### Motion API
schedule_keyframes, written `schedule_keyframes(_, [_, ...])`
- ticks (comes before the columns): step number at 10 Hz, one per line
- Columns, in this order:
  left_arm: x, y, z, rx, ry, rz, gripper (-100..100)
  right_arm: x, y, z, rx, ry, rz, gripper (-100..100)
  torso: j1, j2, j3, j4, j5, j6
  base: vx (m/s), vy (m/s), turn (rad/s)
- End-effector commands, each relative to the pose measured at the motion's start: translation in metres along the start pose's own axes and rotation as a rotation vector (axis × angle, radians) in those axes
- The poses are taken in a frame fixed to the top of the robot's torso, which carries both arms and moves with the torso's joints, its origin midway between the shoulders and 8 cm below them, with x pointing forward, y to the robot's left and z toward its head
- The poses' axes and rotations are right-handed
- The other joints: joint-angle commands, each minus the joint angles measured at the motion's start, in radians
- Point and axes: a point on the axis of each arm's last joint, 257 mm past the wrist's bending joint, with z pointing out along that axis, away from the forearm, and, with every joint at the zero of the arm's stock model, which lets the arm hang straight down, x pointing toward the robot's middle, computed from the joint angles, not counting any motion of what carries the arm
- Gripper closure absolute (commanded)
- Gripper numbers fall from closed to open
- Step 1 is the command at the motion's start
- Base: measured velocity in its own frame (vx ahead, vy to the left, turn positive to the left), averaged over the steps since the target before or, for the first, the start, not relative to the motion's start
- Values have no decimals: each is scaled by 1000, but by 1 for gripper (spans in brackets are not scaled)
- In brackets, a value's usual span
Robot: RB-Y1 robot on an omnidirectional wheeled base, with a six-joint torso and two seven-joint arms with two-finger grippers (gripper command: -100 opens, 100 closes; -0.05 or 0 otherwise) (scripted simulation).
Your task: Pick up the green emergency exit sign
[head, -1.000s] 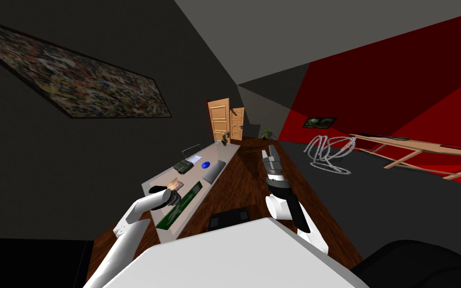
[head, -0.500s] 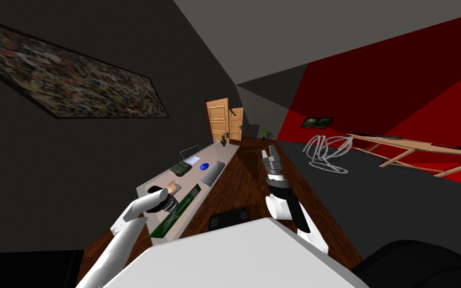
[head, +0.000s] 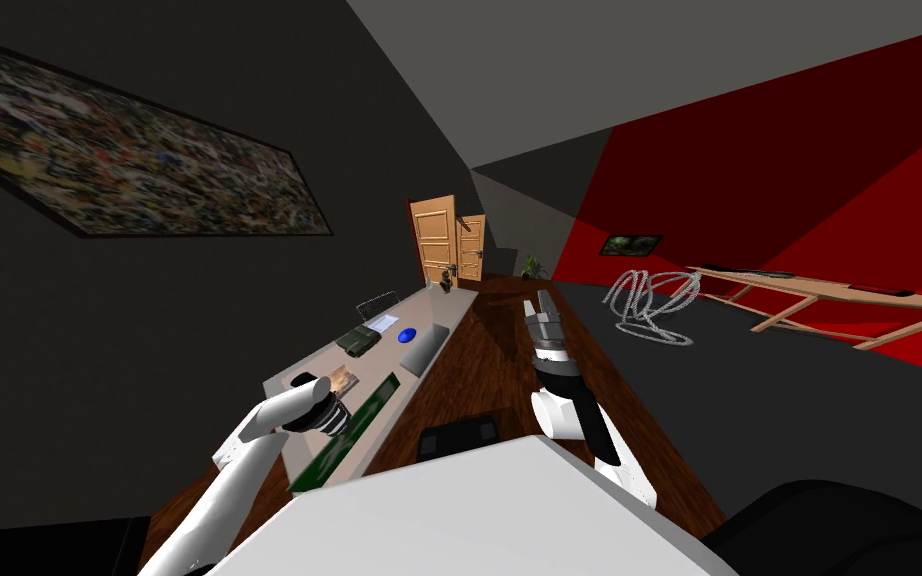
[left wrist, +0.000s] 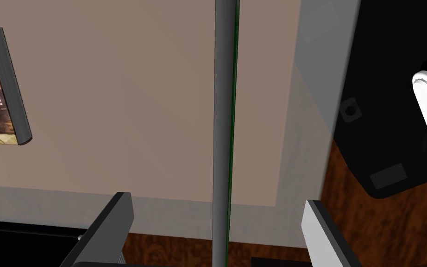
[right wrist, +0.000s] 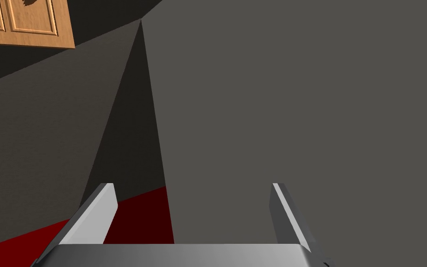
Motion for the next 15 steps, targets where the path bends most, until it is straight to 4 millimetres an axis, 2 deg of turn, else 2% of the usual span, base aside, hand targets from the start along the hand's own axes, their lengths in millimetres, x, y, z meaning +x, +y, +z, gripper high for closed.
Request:
schedule_keyframes(1, [-9, 5, 0, -38, -20, -7, -100, 0, 0, 0, 0, 0, 0, 0, 0, 0, 0, 0, 0, 0, 31, 4, -22])
schedule_keyframes(2, [-6, 3, 0, -22, -12, -4, -100, 0, 0, 0, 0, 0, 0, 0, 0, 0, 0, 0, 0, 0, 13, 2, -2])
schedule_keyframes(3, [-7, 4, 0, -27, -15, -5, 0, 0, 0, 0, 0, 0, 0, 0, -1, 1, 1, 0, 0, 0, 0, 0, 0])
schedule_keyframes(4, [-4, -3, 4, -23, -14, -2, -100, 0, 0, 0, 0, 0, 0, 0, -1, 2, 1, 0, 0, 0, -7, -9, 42])
schedule_keyframes(5, [5, -12, 2, -5, -2, 10, -100, 0, 0, 0, 0, 0, 0, 0, -1, 3, 1, 1, 0, 0, -19, -28, 72])
schedule_keyframes(6, [0, -8, 7, -22, -14, 1, -100, 0, 0, 0, 0, 0, 0, 0, -2, 3, 2, 1, 0, 0, -18, -27, 22])
schedule_keyframes(7, [6, -16, 7, -11, -7, 10, -100, 0, 0, 0, 0, 0, 0, 0, -2, 4, 2, 1, 0, 0, -16, -22, 31])
schedule_keyframes(8, [3, -14, 10, -20, -14, 5, -100, 0, 0, 0, 0, 0, 0, 0, -2, 3, 2, 1, 0, 0, -11, -15, 19])
schedule_keyframes(10, [17, -28, 10, 1, 0, 26, -100, 0, 0, 0, 0, 0, 0, 0, -2, 3, 2, 1, 0, 0, -16, -20, 56])
schedule_keyframes(11, [10, -23, 16, -19, -13, 16, -100, 0, 0, 0, 0, 0, 0, 0, -2, 3, 2, 1, 0, 0, -17, -23, 17])
schedule_keyframes(12, [19, -31, 14, -5, -3, 29, -100, 0, 0, 0, 0, 0, 0, 0, -2, 4, 2, 1, 0, 0, -18, -21, 38])
schedule_keyframes(13, [14, -27, 19, -20, -13, 22, -100, 0, 0, 0, 0, 0, 0, 0, -2, 4, 2, 1, 0, 0, -11, -15, 21])
schedule_keyframes(14, [22, -33, 18, -9, -5, 35, -100, 0, 0, 0, 0, 0, 0, 0, -2, 3, 2, 1, 0, 0, -13, -18, 41])
schedule_keyframes(15, [18, -30, 21, -21, -13, 30, -100, 0, 0, 0, 0, 0, 0, 0, -2, 3, 2, 1, 0, 0, -11, -16, 22])
